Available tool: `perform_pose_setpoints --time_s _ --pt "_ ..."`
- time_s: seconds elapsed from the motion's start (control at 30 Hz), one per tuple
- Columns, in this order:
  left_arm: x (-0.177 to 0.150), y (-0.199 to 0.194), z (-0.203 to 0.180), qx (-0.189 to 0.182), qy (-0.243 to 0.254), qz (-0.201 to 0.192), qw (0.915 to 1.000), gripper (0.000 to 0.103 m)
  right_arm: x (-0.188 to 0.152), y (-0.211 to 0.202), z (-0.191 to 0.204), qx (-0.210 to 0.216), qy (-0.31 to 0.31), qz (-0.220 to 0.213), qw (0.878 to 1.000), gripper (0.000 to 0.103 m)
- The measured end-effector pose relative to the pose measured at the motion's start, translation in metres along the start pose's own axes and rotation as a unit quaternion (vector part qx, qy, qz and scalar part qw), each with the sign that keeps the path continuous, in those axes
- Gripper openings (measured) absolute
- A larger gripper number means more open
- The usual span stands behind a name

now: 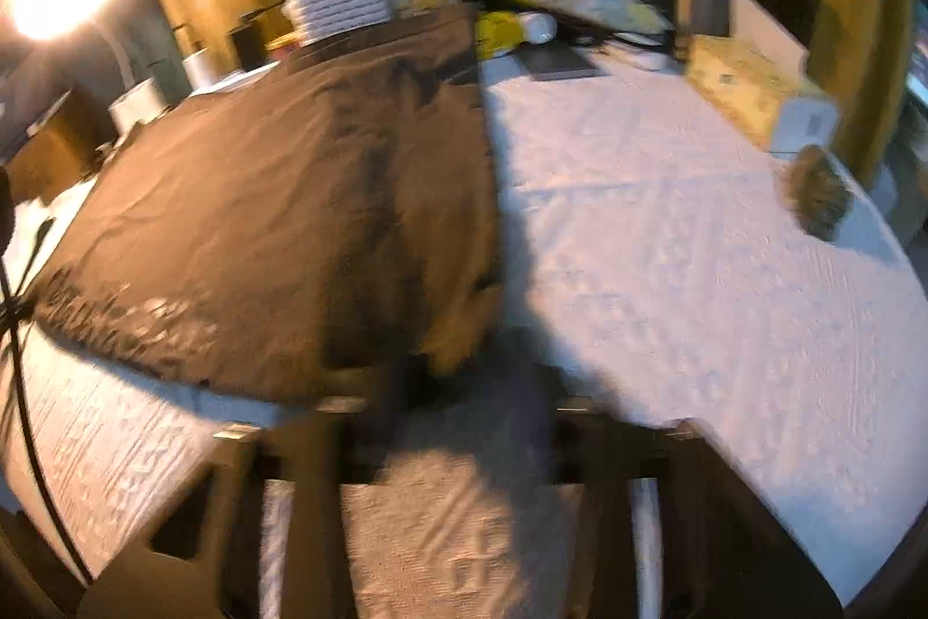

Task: Fold small clothes

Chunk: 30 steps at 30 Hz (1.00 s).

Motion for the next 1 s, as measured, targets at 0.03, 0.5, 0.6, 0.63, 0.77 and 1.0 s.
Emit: perform_pose_setpoints --time_s 0.03,0.5,0.6,0.63,0.77,1.0 --pt "-0.001 -0.001 -0.002 -0.004 0.000 0.001 1.0000 0.014 0.000 0.001 0.004 0.004 -0.009 0.002 1.000 0.010" --pt "-0.004 -0.044 -0.015 -0.002 0.011 -0.025 0.9996 0.012 0.002 -0.033 0.010 -0.032 -0.035 -0.026 0.999 0.008" --pt "-0.012 -0.049 -0.019 -0.002 0.015 -0.021 0.9997 0.012 -0.001 -0.043 0.011 -0.040 -0.037 -0.030 0.998 0.007" --pt "-0.014 -0.051 -0.019 -0.002 0.017 -0.020 0.9996 0.012 -0.003 -0.044 0.010 -0.042 -0.037 -0.030 0.998 0.007" --pt "-0.024 -0.057 -0.023 -0.003 0.023 -0.016 0.9996 0.012 -0.014 -0.051 0.009 -0.053 -0.037 -0.029 0.997 0.007" --pt "-0.042 -0.061 -0.029 -0.004 0.033 -0.008 0.9994 0.012 -0.037 -0.059 0.007 -0.066 -0.029 -0.028 0.997 0.007"
Point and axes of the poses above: each gripper's, at about its wrist camera, not at the fingertips, and y roughly the way its jaws point, z to its left, x to its top, the point moved 10 cm from there along y, roughly the way its jaws point, and after that the axes turned 7 degrees about x, right-handed, at the moved point
